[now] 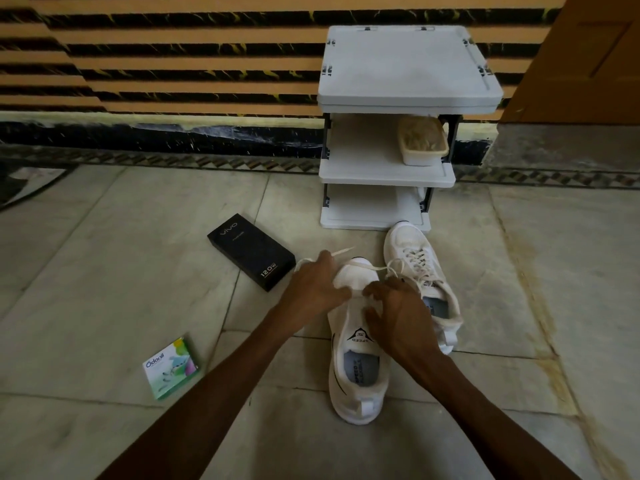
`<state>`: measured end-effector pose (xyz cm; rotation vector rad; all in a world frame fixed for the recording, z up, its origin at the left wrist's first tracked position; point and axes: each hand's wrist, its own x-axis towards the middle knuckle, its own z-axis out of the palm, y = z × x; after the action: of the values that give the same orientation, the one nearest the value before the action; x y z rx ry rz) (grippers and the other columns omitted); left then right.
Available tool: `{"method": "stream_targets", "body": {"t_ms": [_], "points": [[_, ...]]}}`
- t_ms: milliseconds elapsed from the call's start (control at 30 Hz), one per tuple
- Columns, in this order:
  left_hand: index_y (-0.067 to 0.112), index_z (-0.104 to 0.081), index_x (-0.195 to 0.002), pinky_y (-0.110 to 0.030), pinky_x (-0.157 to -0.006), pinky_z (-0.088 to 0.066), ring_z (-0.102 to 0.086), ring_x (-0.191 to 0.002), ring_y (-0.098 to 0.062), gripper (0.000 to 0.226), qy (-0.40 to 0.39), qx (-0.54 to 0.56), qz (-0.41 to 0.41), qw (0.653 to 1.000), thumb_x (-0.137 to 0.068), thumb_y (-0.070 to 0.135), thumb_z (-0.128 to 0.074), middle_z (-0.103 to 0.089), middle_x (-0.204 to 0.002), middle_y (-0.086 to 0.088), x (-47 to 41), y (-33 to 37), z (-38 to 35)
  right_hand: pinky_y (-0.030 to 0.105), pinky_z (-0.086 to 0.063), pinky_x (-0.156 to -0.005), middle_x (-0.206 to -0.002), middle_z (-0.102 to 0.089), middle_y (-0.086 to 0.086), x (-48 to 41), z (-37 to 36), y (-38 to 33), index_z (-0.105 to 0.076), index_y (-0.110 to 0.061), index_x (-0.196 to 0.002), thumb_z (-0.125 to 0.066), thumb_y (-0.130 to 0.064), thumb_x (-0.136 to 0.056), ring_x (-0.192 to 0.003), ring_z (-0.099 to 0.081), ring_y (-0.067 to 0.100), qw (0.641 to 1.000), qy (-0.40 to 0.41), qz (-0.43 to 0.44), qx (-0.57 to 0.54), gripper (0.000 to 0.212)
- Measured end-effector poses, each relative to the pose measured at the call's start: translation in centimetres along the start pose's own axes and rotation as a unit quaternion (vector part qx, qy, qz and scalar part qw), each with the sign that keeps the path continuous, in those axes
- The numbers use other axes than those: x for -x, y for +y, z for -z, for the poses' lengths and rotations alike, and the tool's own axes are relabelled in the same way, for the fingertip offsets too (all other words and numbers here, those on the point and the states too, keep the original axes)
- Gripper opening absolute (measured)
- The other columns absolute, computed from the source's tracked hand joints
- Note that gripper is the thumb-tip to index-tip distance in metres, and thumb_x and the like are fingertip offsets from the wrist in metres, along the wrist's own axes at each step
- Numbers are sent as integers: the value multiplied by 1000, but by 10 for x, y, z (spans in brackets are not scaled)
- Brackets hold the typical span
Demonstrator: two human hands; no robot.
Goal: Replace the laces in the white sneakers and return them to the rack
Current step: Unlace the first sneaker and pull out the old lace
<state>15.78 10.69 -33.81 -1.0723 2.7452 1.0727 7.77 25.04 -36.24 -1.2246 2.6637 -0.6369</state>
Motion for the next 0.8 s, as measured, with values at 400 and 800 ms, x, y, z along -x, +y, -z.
{"method": "stream_targets", "body": {"t_ms": [400, 800], "points": [[11, -71, -104, -25, -73, -48, -65, -92, -19, 21, 17, -14, 26, 999, -85, 21, -66, -71, -100, -4, 28, -7, -27, 43, -29, -109, -119, -55, 9, -35, -16, -1, -69, -19, -106, -62, -13, -78, -121, -42, 34, 979, -174, 43, 96, 29], [22, -74, -108, -18, -68, -46, -65, -85, -11, 26, 4, 73, 73, 995, -82, 22, -69, -74, -101, 1, 25, -16, -27, 25, -41, -66, -88, -52, 9, -29, -22, 9, -64, -10, -76, -68, -7, -70, -80, -55, 27, 996, -36, -12, -77, 8]]}}
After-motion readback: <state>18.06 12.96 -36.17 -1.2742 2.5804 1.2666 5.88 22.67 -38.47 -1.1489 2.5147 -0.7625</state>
